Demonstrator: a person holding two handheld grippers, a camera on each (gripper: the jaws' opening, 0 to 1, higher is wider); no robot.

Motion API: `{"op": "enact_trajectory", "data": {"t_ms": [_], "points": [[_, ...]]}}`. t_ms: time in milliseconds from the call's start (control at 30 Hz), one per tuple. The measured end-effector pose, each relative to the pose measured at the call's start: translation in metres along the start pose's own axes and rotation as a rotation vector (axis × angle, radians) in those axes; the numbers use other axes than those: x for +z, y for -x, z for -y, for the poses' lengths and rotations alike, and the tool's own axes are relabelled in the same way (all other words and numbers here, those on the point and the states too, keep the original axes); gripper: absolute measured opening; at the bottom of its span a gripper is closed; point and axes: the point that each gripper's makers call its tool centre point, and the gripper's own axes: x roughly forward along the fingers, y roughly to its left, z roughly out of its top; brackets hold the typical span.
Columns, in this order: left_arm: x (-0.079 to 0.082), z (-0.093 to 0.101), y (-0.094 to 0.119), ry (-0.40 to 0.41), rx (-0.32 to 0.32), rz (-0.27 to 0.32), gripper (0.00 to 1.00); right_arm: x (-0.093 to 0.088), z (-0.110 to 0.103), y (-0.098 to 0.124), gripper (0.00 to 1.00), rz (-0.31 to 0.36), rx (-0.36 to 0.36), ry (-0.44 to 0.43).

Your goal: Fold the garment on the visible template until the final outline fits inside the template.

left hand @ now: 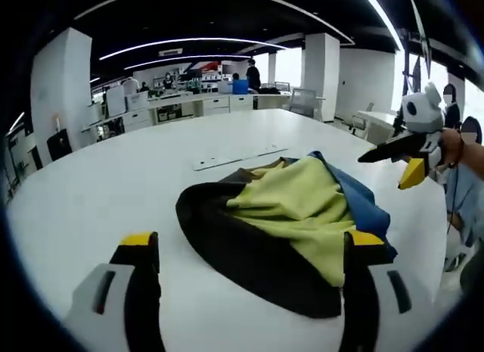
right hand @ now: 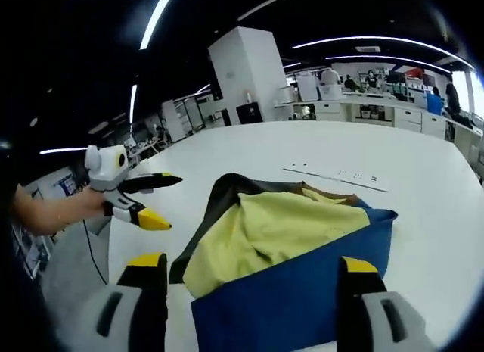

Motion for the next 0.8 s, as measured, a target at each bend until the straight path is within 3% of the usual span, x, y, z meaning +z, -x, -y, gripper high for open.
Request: {"op": "enact_trajectory", "data": {"t_ms": [167,467,800], "points": [[-0.012,0.015,0.005,-0.015,-0.02,-0.017,0.95,-0.018,-0.022,0.004,0.89,-0.029,0.037,0.023],[-0.036,0.035,0.008,0.009,-0.055,-0.04,0.77,-0.051,-0.056,0.005,0.71,-0.057,0.118,0.047],[-0.059,0.049,0.007,0.021,-0.075,-0.076,0.65,-0.09,-0.053,0.0,0.56,-0.134,0.075,0.047]]}}
